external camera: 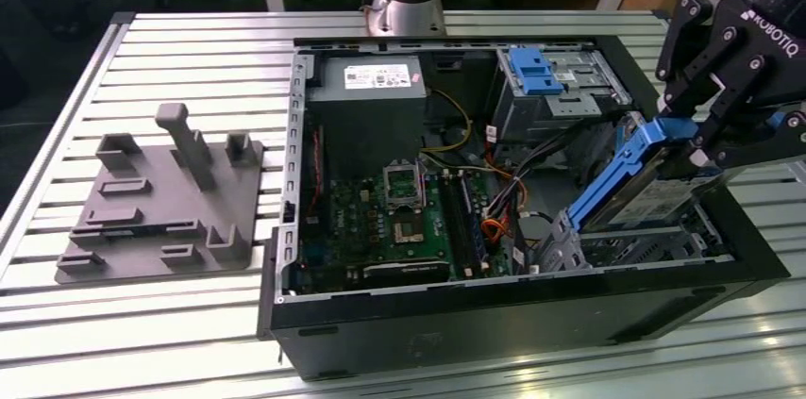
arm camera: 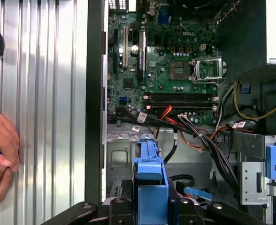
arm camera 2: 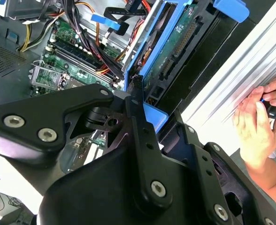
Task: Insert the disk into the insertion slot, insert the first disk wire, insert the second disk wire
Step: 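Insert the disk into the insertion slot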
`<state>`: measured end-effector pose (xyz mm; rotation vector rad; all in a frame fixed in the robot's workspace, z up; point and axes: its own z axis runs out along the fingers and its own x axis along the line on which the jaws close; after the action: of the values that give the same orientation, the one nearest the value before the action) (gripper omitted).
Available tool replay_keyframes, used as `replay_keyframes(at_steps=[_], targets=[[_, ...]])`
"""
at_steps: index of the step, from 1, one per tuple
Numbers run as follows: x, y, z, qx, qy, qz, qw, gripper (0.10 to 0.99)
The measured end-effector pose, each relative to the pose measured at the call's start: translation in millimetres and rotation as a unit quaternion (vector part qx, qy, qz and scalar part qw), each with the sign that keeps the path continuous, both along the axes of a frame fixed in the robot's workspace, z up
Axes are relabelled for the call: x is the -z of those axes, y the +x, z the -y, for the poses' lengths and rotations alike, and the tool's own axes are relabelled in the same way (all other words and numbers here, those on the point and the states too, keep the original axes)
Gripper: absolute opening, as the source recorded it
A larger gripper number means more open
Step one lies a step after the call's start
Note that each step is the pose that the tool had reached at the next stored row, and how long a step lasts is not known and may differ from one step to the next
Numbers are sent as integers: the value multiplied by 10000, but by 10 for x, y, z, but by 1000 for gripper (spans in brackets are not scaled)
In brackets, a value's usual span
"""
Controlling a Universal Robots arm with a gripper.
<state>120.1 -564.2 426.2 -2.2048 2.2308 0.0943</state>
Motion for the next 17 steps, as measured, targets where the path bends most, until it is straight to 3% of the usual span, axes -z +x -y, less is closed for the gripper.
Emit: replay_keyframes(at_steps=[14,16,17], targets=[[170,0,-1,0,-2,0,10000,376],[173,0,0,0,-1,0,10000,494],[174,0,0,0,-1,0,10000,494]])
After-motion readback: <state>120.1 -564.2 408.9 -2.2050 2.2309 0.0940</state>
